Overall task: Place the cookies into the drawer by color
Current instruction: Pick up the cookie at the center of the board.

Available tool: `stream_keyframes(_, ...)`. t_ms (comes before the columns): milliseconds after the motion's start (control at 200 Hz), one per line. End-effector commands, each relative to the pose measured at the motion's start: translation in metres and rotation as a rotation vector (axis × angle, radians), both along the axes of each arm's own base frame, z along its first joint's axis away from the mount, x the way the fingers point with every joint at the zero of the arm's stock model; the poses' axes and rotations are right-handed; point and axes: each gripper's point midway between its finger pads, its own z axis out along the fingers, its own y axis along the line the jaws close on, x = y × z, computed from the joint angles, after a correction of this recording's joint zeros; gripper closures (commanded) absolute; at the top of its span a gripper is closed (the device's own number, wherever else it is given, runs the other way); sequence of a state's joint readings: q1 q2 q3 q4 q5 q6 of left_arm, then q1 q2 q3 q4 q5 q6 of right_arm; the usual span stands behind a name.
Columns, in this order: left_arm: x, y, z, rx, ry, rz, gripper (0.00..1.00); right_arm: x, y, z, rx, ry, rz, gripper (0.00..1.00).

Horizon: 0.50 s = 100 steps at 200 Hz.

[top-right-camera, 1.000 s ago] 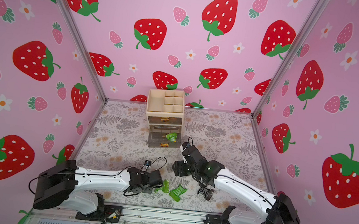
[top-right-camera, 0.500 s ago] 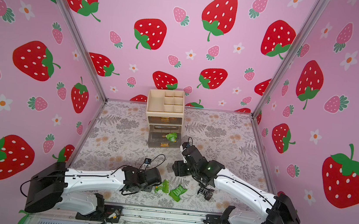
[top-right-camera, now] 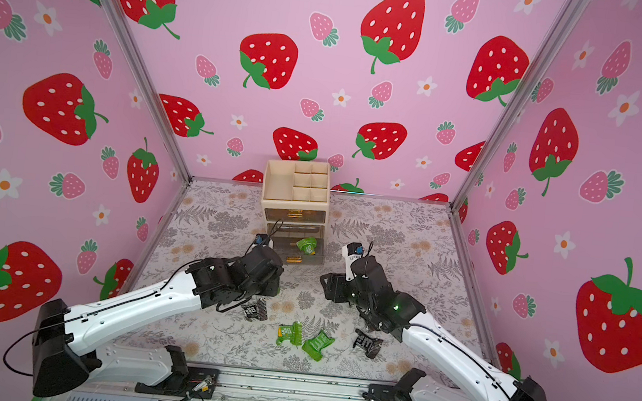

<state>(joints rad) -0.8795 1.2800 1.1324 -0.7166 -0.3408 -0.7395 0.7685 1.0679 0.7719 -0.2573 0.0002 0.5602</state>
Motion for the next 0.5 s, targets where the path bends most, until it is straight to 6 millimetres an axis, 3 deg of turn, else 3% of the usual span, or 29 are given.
stream_keyframes(0, 0.024, 0.004, 0.025, 0.050, -0.038, -0.020, 0.69, 0.008, 0.014, 0.012, 0.031, -0.013, 0.061, 0.32)
stream_keyframes(165, 0.070, 0.002, 0.035, 0.059, -0.040, 0.002, 0.69, 0.017, 0.024, 0.016, 0.043, -0.001, 0.100, 0.32)
stream_keyframes(350, 0.110, -0.004, 0.012, 0.087, 0.017, 0.012, 0.69, 0.023, 0.031, 0.014, 0.039, 0.013, 0.139, 0.32)
stream_keyframes(495, 0.126, 0.002, -0.001, 0.117, 0.011, 0.051, 0.69, 0.022, 0.030, 0.012, 0.031, 0.015, 0.149, 0.32)
